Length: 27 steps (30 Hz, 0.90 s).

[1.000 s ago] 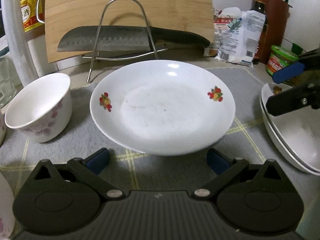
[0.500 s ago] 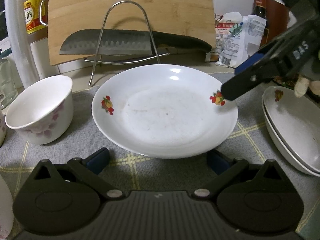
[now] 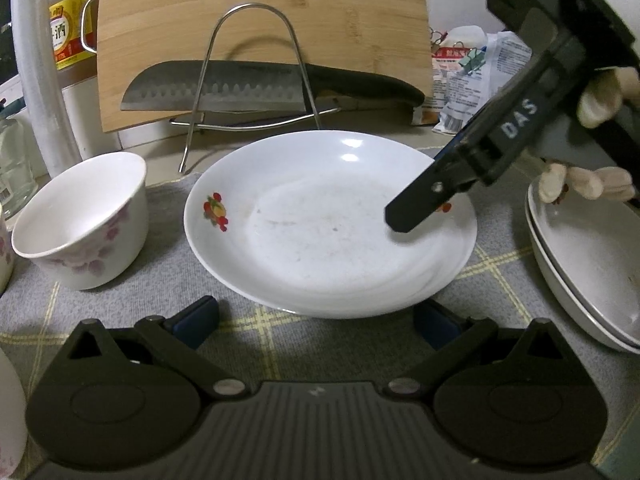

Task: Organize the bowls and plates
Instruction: 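Close the right gripper on the fruit-decal plate rim, then hold the plate rim with the right gripper and start lifting it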

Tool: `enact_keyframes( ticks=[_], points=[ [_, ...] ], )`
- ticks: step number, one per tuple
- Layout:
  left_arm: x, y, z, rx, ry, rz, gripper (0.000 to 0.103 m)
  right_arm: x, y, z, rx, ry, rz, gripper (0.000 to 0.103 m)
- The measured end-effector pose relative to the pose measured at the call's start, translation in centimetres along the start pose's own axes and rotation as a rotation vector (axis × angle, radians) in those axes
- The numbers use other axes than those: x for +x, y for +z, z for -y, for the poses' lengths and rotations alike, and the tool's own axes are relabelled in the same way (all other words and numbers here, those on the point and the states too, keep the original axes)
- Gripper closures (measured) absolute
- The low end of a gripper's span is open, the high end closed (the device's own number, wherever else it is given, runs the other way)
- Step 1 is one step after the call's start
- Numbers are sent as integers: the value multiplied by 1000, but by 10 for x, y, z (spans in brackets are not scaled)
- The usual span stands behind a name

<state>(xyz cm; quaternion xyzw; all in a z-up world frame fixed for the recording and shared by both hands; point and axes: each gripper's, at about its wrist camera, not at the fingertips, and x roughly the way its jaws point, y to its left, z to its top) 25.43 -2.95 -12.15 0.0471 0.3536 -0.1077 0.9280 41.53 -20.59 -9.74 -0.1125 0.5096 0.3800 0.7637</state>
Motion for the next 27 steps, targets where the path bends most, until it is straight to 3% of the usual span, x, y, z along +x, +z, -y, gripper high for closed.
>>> enact_keyframes(
  ticks=[27],
  points=[
    [5,3,-11,77,-85,25,1,27,41,0,-106,47,30,0]
  ],
)
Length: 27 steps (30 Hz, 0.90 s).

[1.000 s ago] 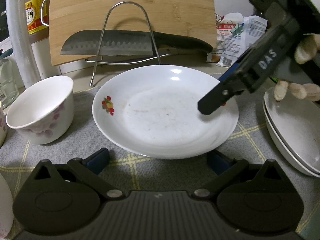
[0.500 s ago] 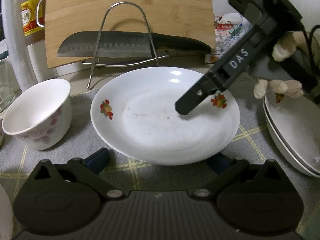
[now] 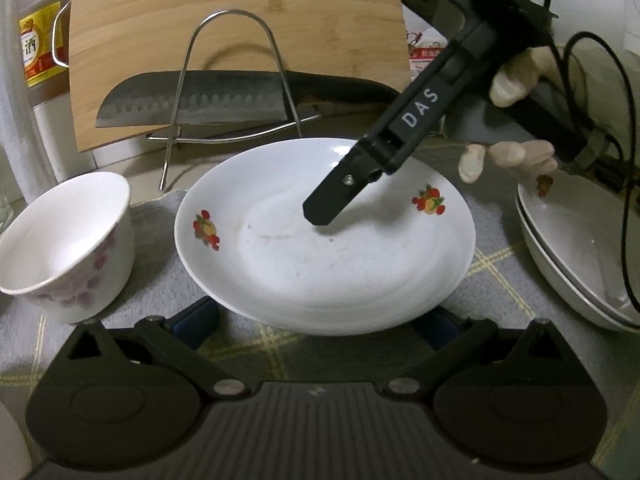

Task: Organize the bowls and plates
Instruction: 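Hold the plate rim with the right gripper and start lifting it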

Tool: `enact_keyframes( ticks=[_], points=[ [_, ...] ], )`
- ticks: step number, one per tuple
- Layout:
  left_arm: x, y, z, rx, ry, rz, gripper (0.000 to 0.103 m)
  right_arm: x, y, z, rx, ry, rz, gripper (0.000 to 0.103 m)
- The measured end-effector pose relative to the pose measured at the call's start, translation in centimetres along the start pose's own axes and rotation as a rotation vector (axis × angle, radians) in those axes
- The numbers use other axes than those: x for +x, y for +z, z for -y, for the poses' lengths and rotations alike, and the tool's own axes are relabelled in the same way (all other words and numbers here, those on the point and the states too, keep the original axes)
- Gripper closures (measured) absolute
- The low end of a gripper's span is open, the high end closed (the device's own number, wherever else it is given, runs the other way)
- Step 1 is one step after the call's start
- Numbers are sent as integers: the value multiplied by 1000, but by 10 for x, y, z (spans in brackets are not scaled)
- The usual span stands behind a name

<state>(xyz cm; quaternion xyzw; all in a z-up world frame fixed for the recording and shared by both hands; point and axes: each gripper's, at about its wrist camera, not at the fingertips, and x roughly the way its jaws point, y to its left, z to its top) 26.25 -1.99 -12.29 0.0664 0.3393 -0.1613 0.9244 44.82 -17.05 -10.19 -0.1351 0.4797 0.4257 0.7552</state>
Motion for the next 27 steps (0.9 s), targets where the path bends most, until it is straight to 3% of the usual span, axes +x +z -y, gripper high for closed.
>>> enact_keyframes(
  ticks=[14,27],
  points=[
    [-5,-1,-4,49,-15,7,1,0,5,5,27,72,10,0],
    [-5,2,-3,86,-31,17,0,-2,3,5,36,85,6,0]
  ],
)
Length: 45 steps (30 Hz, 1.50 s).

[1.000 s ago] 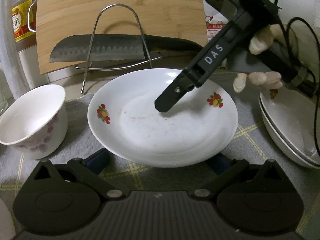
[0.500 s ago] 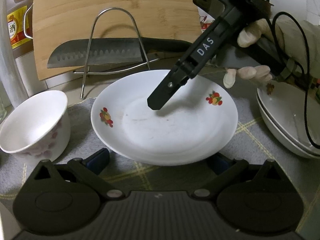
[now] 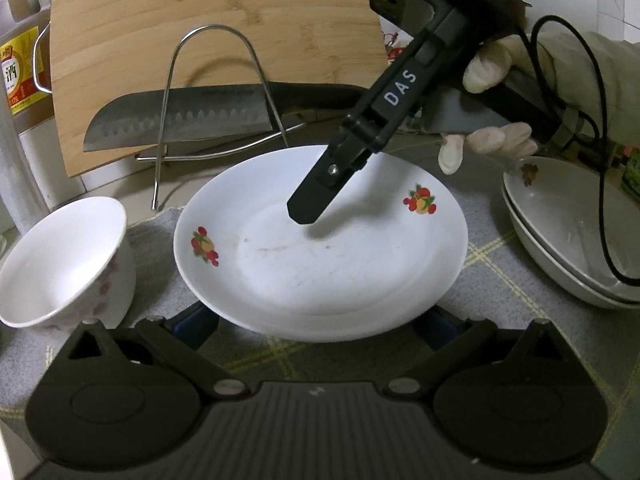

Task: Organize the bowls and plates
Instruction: 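Hold the plate rim with the right gripper and start lifting it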

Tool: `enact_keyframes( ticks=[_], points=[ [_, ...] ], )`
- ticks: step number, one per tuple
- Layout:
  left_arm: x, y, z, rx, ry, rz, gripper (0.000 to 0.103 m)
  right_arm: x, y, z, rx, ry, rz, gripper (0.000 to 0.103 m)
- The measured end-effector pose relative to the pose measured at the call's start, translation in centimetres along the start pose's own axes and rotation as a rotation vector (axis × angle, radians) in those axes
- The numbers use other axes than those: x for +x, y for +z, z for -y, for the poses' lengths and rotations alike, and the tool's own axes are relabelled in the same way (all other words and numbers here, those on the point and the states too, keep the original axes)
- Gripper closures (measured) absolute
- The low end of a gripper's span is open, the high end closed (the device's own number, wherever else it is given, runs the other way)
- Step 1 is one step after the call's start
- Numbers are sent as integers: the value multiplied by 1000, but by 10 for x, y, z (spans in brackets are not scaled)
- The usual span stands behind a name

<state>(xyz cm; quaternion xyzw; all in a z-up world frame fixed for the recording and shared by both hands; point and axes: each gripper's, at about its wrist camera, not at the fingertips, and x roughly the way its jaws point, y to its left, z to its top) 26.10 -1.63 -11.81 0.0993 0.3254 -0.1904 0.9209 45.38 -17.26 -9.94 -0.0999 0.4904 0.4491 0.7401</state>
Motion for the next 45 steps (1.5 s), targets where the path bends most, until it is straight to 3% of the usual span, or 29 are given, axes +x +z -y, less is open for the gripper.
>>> enact_keyframes(
  ticks=[45],
  points=[
    [-7,-3,-3,-9,-37,36,0,-7,-8,-8,-34,-36,14,0]
  ],
)
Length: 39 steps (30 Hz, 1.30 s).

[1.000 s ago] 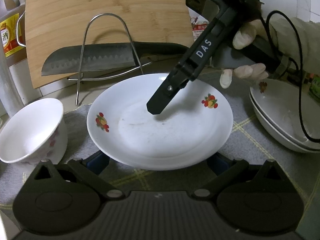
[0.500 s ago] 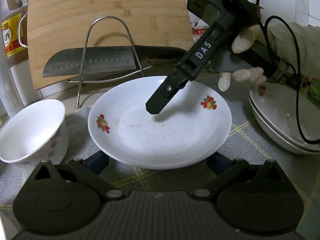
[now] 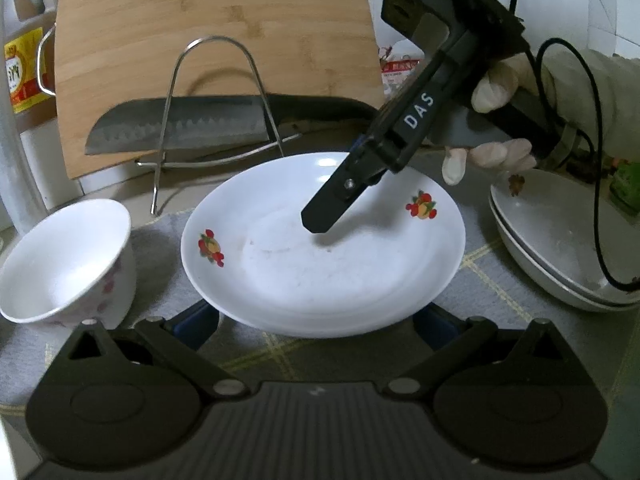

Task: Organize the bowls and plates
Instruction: 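Hold the plate rim with the right gripper and start lifting it, then carry the held plate over the stacked white plates with the right gripper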

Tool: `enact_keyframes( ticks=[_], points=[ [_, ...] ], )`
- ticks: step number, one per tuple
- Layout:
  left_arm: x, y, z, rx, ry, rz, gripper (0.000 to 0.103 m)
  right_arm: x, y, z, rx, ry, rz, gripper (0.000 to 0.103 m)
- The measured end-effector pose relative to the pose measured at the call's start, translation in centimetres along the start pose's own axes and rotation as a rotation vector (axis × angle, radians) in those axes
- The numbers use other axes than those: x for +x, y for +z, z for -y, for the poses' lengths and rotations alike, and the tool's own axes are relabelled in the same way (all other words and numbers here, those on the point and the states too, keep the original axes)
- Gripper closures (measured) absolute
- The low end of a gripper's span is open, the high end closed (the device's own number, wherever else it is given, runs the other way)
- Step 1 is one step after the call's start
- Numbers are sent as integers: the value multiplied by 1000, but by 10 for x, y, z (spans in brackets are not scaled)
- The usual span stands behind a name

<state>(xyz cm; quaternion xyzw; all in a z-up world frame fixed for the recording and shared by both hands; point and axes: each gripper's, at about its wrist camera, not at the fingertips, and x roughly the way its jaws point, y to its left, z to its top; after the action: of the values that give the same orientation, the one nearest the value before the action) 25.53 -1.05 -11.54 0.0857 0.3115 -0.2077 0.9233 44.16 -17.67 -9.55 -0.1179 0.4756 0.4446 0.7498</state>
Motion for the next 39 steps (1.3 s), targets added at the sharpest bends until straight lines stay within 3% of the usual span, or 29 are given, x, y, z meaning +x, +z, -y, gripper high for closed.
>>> enact_keyframes(
  ticks=[10,24,39],
  points=[
    [8,-1,-5,-3,-48,3,0,5,-3,1,-12,-9,-6,0],
    [4,-1,0,12,-33,3,0,-2,-4,-3,-16,-13,5,0],
    [-28,4,17,17,-36,19,0,-36,-17,-29,-25,-14,44,0]
  ],
)
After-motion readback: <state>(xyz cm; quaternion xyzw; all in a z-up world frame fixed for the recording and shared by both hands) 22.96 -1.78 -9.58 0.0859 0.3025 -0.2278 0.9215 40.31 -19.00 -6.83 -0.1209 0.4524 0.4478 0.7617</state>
